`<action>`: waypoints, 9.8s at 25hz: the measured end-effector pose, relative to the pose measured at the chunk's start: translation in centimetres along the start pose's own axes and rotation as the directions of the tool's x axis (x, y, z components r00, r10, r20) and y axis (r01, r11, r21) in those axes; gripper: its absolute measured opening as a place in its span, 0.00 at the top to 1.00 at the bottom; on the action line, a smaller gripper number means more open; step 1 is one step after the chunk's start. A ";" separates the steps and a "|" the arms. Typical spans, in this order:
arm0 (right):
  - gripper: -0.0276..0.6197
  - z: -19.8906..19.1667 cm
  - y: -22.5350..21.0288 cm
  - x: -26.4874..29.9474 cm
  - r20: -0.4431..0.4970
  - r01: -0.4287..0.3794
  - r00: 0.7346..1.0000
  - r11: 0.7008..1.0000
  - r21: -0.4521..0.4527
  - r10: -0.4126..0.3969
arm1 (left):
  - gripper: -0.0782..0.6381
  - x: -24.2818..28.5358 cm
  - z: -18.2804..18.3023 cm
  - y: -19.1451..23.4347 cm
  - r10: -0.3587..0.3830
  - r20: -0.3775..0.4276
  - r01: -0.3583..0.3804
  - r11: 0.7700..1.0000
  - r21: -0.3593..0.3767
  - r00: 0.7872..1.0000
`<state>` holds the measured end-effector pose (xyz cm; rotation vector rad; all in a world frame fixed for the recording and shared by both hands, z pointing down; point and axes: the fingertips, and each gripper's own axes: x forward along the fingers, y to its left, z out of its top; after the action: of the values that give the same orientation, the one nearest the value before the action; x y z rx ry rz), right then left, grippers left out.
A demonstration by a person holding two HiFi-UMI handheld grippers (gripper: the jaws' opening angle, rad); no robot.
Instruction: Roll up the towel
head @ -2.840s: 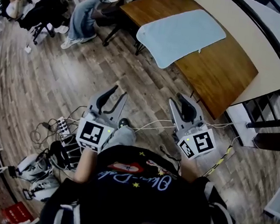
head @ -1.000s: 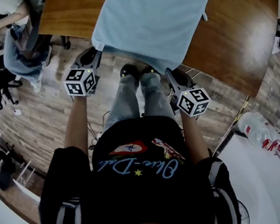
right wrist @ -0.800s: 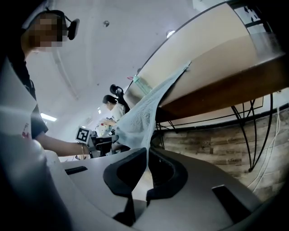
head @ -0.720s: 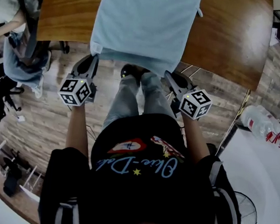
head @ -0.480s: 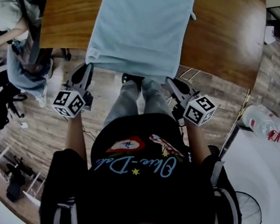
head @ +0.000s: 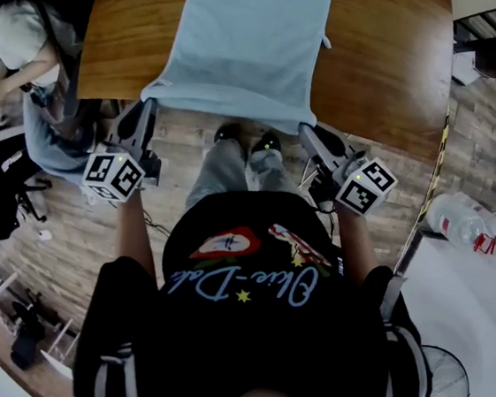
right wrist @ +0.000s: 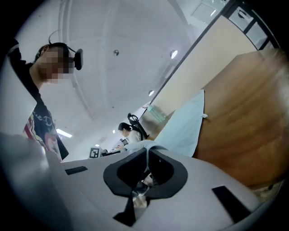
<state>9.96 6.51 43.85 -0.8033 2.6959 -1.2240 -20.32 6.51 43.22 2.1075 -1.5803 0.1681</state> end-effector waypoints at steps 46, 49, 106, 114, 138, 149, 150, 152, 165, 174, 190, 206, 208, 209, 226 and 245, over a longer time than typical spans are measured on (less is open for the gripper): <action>0.71 -2.7 -3.8 6.6 -0.513 -0.319 0.700 0.426 -0.847 -0.497 | 0.61 8.6 -4.9 0.4 0.120 -0.516 0.466 0.297 0.834 0.848; 0.73 -3.3 -5.2 6.2 -0.522 -0.335 0.659 0.410 -0.848 -0.542 | 0.72 8.8 -5.4 0.4 0.118 -0.537 0.495 0.261 0.828 0.835; 0.71 3.1 -8.7 10.9 -0.519 -0.262 0.699 0.499 -0.826 -0.492 | 0.61 15.0 -2.7 1.2 0.001 -0.541 0.508 0.339 0.792 0.841; 0.71 2.3 -11.1 11.5 -0.553 -0.349 0.634 0.438 -0.829 -0.541 | 0.70 16.7 -1.9 2.5 0.071 -0.557 0.534 0.205 0.820 0.828; 0.90 2.5 -5.6 7.9 -0.655 -0.203 0.739 0.873 -0.442 -0.159 | 0.84 10.0 -1.7 0.6 -0.039 -0.784 0.707 0.463 0.535 0.620; 0.90 7.8 -9.6 11.5 -0.621 -0.107 0.746 0.876 -0.469 -0.242 | 0.84 15.7 1.1 2.1 -0.077 -0.854 0.753 0.516 0.408 0.515; 0.90 8.0 -10.0 11.8 -0.620 -0.109 0.739 0.861 -0.498 -0.265 | 0.84 16.5 1.4 2.3 -0.053 -0.838 0.740 0.501 0.448 0.543; 0.90 8.1 -11.1 12.2 -0.614 -0.113 0.722 0.822 -0.559 -0.318 | 0.84 18.2 1.7 2.6 -0.001 -0.801 0.710 0.464 0.530 0.598; 0.68 12.7 -13.2 11.3 -0.332 0.100 0.804 0.662 -0.743 -0.494 | 0.64 20.9 4.6 4.4 0.080 -0.472 0.336 0.598 0.728 0.878; 0.68 10.8 -7.5 9.0 -0.337 -0.020 0.826 0.574 -0.818 -0.451 | 0.62 16.8 7.0 2.8 -0.014 -0.330 0.257 0.660 0.706 0.944; 0.86 2.7 -10.9 10.3 -0.557 -0.299 0.599 0.485 -0.822 -0.575 | 0.75 17.6 -1.6 -0.2 0.052 -0.578 0.550 0.248 0.797 0.814; 0.93 1.4 -4.3 6.5 -0.696 -0.203 0.669 0.837 -0.508 -0.260 | 0.78 9.2 -2.7 -1.7 -0.057 -0.752 0.664 0.517 0.541 0.657; 0.93 2.2 -4.4 6.5 -0.686 -0.177 0.686 0.859 -0.480 -0.242 | 0.78 9.1 -2.5 -1.9 -0.063 -0.783 0.690 0.519 0.504 0.619; 0.93 2.6 -4.7 6.6 -0.678 -0.165 0.695 0.864 -0.476 -0.240 | 0.78 9.2 -2.2 -2.0 -0.066 -0.792 0.699 0.520 0.492 0.607; 0.93 10.0 -11.4 12.2 -0.493 -0.004 0.760 0.756 -0.654 -0.423 | 0.76 19.3 2.3 0.8 0.025 -0.692 0.559 0.568 0.604 0.721; 0.74 13.4 -10.9 9.3 -0.253 0.060 0.767 0.458 -0.887 -0.590 | 0.61 18.7 10.4 3.3 0.012 -0.218 0.124 0.791 0.599 0.976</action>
<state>10.32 -13.06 43.92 -1.3045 3.7853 0.0875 -19.44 -15.09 42.41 2.4945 -1.4525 0.9725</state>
